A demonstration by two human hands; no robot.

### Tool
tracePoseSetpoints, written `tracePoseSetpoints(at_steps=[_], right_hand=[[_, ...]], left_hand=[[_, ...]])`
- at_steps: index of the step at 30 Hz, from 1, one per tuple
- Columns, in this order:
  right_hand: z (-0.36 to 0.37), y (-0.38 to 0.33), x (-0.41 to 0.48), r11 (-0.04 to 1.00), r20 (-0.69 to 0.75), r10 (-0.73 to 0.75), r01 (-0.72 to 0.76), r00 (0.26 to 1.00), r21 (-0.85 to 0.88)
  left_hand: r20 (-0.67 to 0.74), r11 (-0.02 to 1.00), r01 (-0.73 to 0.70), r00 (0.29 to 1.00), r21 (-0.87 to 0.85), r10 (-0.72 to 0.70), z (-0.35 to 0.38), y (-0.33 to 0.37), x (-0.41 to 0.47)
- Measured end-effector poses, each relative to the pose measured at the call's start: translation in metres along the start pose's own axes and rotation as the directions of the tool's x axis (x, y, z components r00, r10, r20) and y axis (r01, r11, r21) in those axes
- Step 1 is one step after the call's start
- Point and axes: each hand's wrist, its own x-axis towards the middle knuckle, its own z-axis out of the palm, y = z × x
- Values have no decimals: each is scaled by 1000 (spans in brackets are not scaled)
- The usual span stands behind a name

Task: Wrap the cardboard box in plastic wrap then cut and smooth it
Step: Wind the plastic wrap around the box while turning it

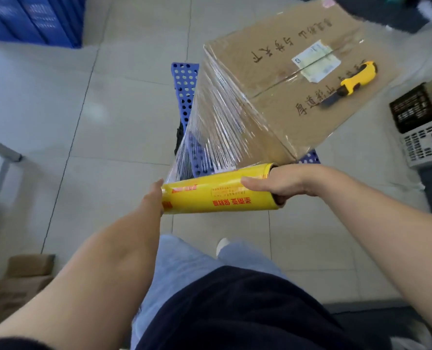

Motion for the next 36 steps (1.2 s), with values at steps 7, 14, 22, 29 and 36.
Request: tracePoseSetpoints(at_steps=[7,14,22,29,36], right_hand=[[-2,34,11,979,121,-159,141,980,145],[-9,55,4,947,196,-258,207,946,247],[-11,72,-10,980,199,-195,182,960,84],[-35,87,-6,992,42,-105,108,994,-66],[-62,87,-21,887,76,-276,284,958,-363]], left_hand=[[-115,997,-42,993,-60,35,18,-39,-34],[-133,984,41,989,-174,-65,23,-75,-20],[-59,982,89,993,-164,-99,41,-108,-4],[-113,964,35,991,-264,-67,67,-113,-20],[-234,862,-38,968,-506,-95,127,-146,-15]])
